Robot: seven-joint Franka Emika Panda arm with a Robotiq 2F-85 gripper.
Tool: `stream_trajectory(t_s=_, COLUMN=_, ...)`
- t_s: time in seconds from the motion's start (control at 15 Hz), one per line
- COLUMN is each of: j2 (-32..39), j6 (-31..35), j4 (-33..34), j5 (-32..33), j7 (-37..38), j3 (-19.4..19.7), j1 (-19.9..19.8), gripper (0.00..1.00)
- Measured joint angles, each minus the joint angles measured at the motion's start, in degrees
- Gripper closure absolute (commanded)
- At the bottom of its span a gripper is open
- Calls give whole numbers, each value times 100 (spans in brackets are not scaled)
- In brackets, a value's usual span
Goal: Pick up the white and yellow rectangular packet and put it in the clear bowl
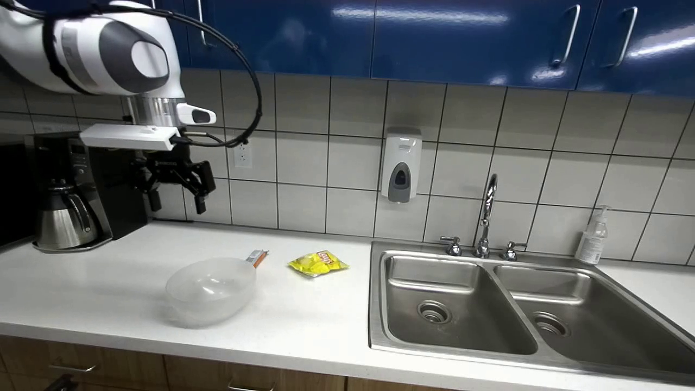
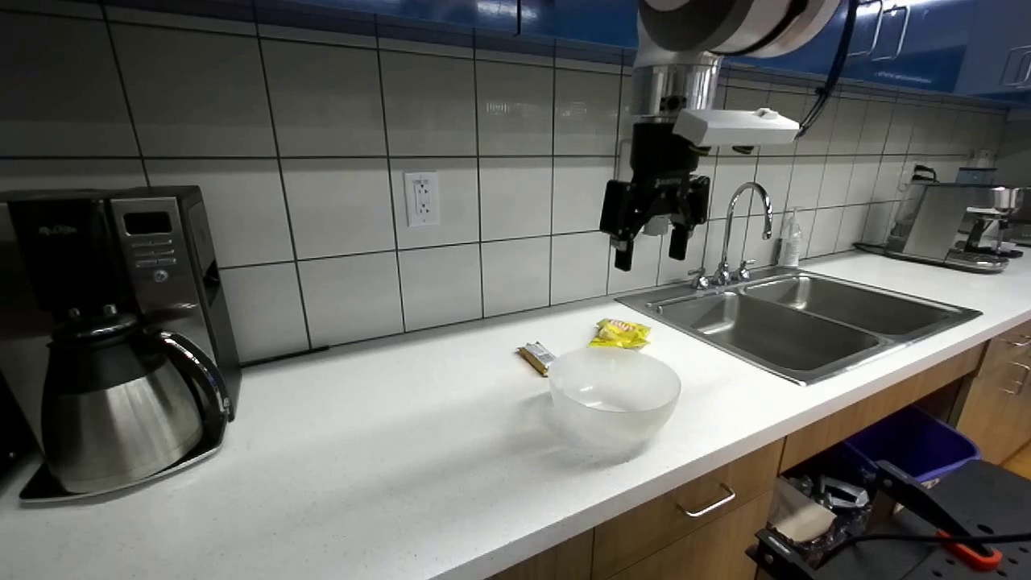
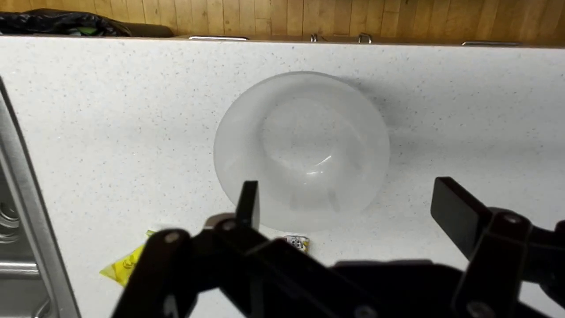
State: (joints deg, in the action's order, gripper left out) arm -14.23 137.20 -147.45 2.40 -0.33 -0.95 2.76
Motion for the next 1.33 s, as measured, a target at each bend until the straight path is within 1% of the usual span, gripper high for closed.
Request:
stream_trajectory(t_s=0.27, j2=931, j6=245, j4=642, j5=23, j7=-41, j3=109, j1=-117, gripper=0)
stream_trajectory(t_s=0.67, j2=2341, j6=283, j4=1903, j5=22, j7=-48, j3=251, j1=-215, gripper=0)
stream_trajectory(t_s=1.33, j2=4383, j6=282, j4=3885, j5=10, j7=-232, j3=273, j1=-402, gripper=0)
